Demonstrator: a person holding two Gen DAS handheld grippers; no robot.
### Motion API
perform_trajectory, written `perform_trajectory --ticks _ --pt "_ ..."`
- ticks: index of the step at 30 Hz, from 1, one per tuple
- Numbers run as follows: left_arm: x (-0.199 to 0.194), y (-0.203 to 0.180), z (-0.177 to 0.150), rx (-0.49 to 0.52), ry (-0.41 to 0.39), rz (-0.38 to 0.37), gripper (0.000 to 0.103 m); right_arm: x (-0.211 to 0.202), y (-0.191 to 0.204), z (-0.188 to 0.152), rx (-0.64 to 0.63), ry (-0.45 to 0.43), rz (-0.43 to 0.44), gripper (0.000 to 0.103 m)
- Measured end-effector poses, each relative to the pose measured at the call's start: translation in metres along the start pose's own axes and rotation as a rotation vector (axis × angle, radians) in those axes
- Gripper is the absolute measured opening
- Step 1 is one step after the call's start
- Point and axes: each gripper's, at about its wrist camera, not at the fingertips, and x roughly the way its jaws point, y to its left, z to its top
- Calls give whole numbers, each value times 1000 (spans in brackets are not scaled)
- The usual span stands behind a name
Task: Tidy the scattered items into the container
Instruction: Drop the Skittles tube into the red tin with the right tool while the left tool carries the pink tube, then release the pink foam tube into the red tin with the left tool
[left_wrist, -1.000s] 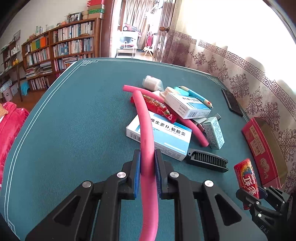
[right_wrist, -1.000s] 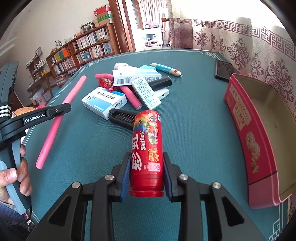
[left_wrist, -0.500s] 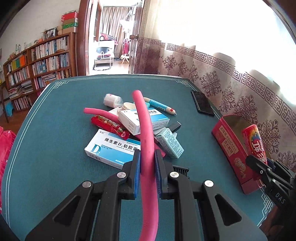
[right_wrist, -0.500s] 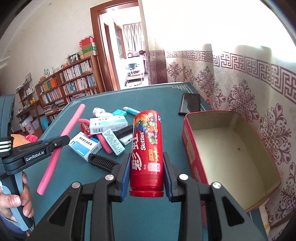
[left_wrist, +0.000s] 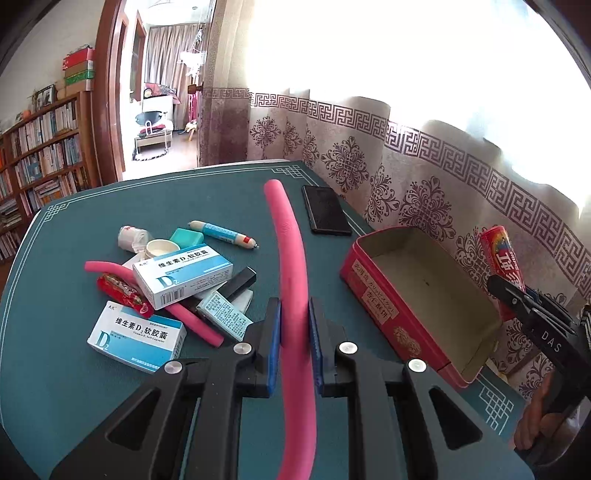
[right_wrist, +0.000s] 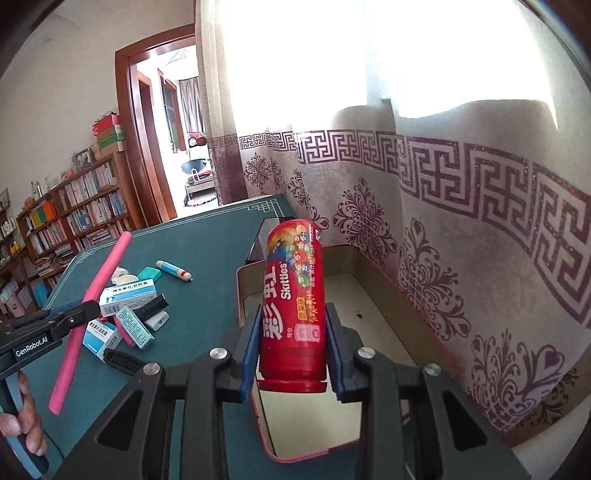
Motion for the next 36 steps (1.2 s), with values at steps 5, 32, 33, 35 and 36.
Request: perform_trajectory --ticks 5,32,33,35,36 --pt "4 -18 6 23 0 -19 16 11 -11 -4 7 35 -11 35" --pt "62 -117 37 145 87 -203 16 13 -41 -18 41 55 -21 74" --pt "68 -121 39 139 105 -233 16 13 -40 -18 40 55 -21 76" --pt "80 -128 43 123 132 -263 16 13 -38 -20 33 55 -27 80" --pt "84 -132 45 121 140 -270 16 12 -37 -21 26 53 -33 80"
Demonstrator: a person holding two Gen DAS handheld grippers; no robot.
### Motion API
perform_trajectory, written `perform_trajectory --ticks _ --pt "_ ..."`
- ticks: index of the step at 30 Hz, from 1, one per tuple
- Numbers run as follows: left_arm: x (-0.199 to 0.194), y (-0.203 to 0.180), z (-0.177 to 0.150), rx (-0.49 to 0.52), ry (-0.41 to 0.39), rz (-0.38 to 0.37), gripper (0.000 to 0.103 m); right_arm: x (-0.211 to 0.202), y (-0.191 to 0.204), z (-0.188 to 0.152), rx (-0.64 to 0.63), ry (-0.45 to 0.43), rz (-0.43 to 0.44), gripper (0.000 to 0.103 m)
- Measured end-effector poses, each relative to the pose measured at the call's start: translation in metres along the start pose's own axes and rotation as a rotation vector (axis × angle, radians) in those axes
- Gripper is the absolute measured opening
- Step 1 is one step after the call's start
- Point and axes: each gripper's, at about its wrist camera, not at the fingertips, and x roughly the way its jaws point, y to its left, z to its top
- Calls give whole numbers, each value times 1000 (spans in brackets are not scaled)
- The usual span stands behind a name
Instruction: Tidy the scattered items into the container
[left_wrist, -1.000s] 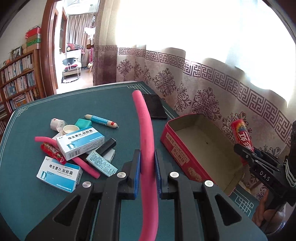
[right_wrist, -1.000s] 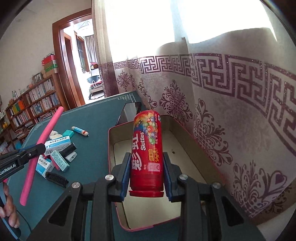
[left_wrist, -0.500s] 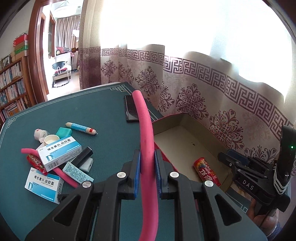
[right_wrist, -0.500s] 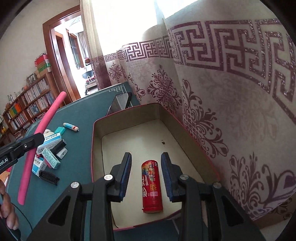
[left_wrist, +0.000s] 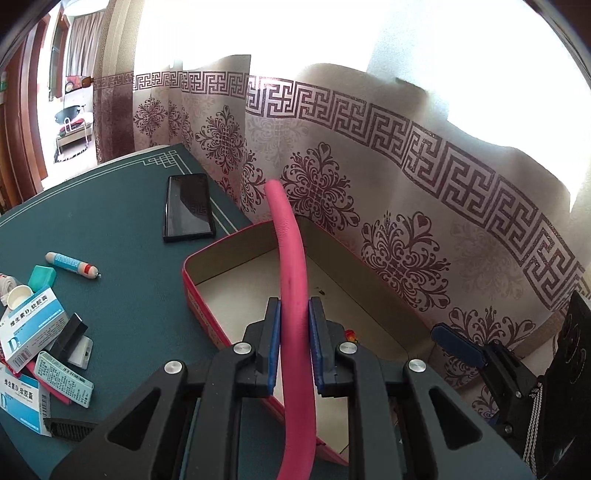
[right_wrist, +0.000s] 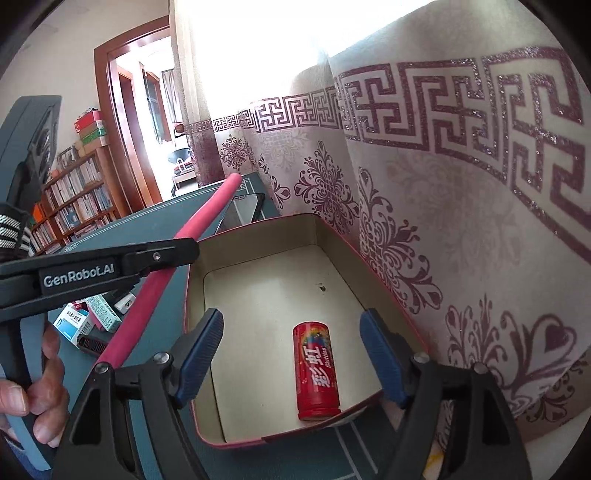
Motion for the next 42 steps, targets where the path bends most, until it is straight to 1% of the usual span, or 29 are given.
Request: perform_trajectory --ticks 4,7,8,10,11,14,15,16,23,25,27,30,36,39,42 --pt "19 -8 11 -13 35 -26 16 -4 4 -2 -15 -4 -14 80" --pt "30 -6 16 -65 75 -45 17 -4 3 -3 -1 2 -17 80" --pt "33 -4 17 -88 90 -57 19 -4 3 -3 6 5 -18 80" --pt "36 0 18 -127 104 -92 27 -4 2 -4 17 12 -21 80" --pt "35 2 17 -138 105 -102 29 -4 1 -5 20 15 -23 80" --pt "28 7 15 -150 97 -92 45 -4 2 -7 30 26 -22 81" --pt "24 10 14 -156 89 -82 51 -5 3 -6 33 27 -18 81" --pt "20 12 13 -162 77 -69 52 -5 4 -6 35 26 -15 81" --pt "-4 39 7 -174 24 58 54 -7 25 -4 11 22 13 81" --pt "-11 50 2 -180 16 100 60 -6 33 -3 1 22 25 81" --pt "-19 60 -4 -185 1 142 64 -6 41 -3 -6 26 40 81" --pt "-30 74 -13 -179 -12 199 64 -4 55 -2 -20 30 67 81" --pt "-51 108 -29 -196 -3 260 64 7 89 -5 -65 59 129 81" --pt "-61 129 -39 -217 1 302 64 14 108 -8 -89 89 188 81" --pt "-73 152 -51 -248 9 351 64 27 130 -13 -118 143 264 81"
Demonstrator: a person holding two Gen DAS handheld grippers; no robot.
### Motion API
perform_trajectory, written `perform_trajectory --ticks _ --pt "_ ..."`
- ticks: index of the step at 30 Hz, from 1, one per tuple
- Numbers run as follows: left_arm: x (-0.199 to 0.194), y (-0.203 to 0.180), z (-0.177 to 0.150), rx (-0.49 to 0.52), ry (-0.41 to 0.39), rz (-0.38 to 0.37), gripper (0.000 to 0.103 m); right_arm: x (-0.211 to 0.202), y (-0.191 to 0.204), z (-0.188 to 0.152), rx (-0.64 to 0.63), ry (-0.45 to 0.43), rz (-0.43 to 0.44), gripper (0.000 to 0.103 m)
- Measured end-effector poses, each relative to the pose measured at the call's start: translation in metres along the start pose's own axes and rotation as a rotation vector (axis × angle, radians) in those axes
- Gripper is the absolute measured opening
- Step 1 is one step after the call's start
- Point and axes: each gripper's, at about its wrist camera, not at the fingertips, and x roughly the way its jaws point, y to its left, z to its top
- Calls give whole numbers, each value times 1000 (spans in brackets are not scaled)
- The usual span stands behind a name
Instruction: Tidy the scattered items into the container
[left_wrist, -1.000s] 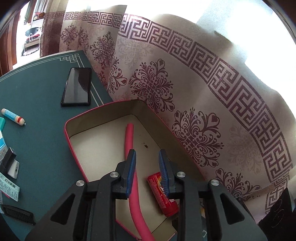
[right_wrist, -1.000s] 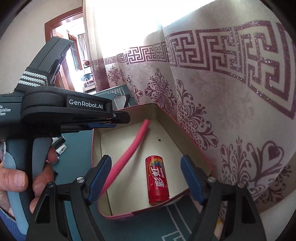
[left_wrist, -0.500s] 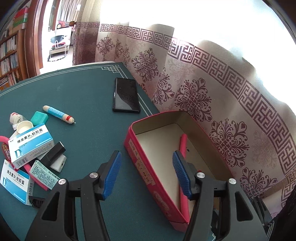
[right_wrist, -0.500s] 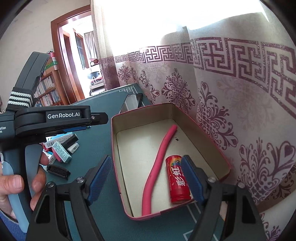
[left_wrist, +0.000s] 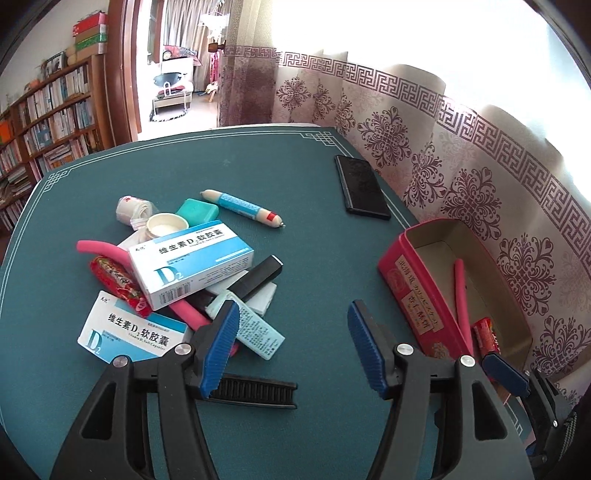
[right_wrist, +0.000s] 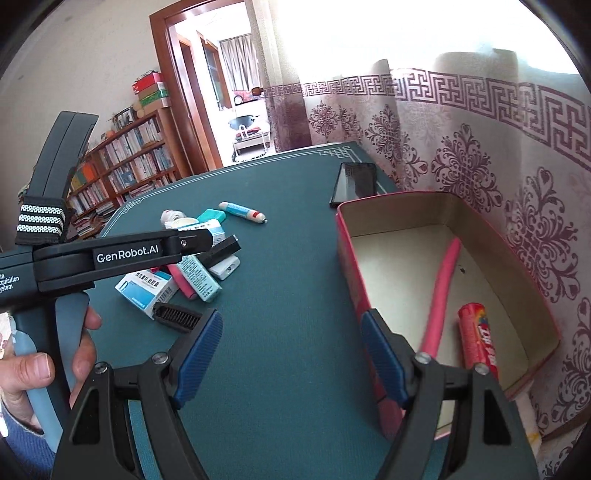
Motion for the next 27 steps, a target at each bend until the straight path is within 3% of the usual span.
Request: perform_trajectory --ticks 7,16,27 --pt "-3 72 -15 -122 32 84 64 45 43 1 -97 94 136 81" --pt "-3 145 -33 -262 58 171 64 77 76 1 -183 148 170 81" --pt "16 161 -36 -272 105 173 64 84 71 -2 -131 165 161 81"
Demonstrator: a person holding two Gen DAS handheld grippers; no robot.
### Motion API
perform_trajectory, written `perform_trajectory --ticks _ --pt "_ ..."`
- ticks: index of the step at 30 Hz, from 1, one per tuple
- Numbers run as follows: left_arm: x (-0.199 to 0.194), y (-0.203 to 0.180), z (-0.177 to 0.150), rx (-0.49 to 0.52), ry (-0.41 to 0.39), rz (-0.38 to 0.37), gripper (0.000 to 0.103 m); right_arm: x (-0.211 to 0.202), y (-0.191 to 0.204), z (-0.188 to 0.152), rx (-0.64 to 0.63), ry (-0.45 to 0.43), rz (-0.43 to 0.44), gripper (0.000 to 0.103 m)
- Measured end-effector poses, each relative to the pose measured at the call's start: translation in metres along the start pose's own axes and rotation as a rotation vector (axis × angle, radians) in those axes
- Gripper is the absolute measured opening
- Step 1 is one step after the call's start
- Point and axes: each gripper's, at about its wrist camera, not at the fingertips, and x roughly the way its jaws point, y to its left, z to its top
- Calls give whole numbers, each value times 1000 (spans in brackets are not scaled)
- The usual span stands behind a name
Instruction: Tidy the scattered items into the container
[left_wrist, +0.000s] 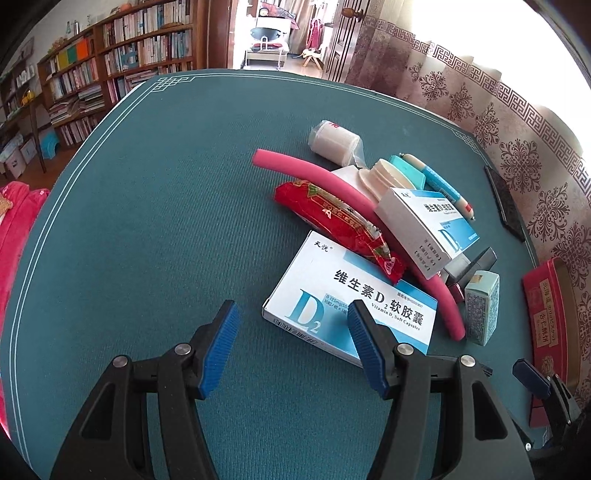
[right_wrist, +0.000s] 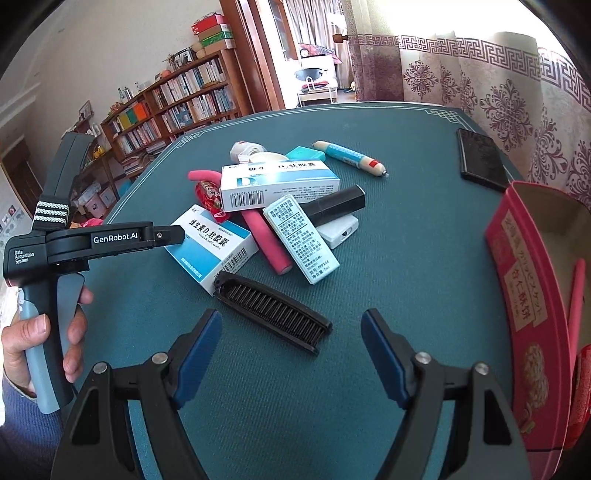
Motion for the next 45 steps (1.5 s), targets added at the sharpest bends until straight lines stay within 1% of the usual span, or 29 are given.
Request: perform_trajectory --ticks 2,3,6,7,9,11,15,20,22,24,26,29,32,34,39,40,43,45 --pt "-2 -9 -1 10 -3 -17 64 1 -3 0 15 2 1 81" --pt "-3 -16 -2 29 -7 -10 67 1 -4 -1 21 5 3 81" --pt "-6 -37 -6 113 -32 52 76 3 -8 -4 31 11 1 81" --pt "-6 -43 -8 141 -39 76 77 3 -9 -5 35 13 0 81" --pt "-8 -52 -10 183 -49 115 77 4 -13 -6 45 17 -3 81" --pt "-13 -56 -12 195 -66 128 77 4 -17 -6 59 18 -5 81" --pt "-27 -58 -12 198 -113 116 77 4 -24 -6 89 16 -3 81" --pt "-23 -84 -20 291 -111 113 77 4 -25 -5 98 14 -10 81" --pt "-19 -93 -25 335 -118 138 77 4 -26 -6 103 14 -13 81" --pt "-12 -100 -28 374 -125 183 77 4 -27 -7 108 17 -17 81" --pt "-4 -100 -29 394 -111 205 77 4 -28 -7 113 19 -20 81" --pt "-3 -92 -30 386 -104 185 77 4 -28 -8 115 20 -22 81" --pt "-5 -77 -30 370 -107 215 78 5 -26 -8 109 22 -19 81" --pt "-7 -61 -30 347 -102 227 82 6 -24 -8 101 25 -16 81" --pt "-2 -9 -37 280 -22 291 82 10 -21 -8 86 38 -6 81" --pt "-2 2 -39 257 -9 287 82 10 -21 -9 84 41 -4 81" --pt "-9 35 -38 153 18 227 82 13 -19 -9 80 49 3 81" --pt "-14 50 -35 89 19 200 82 15 -18 -9 78 54 8 81"
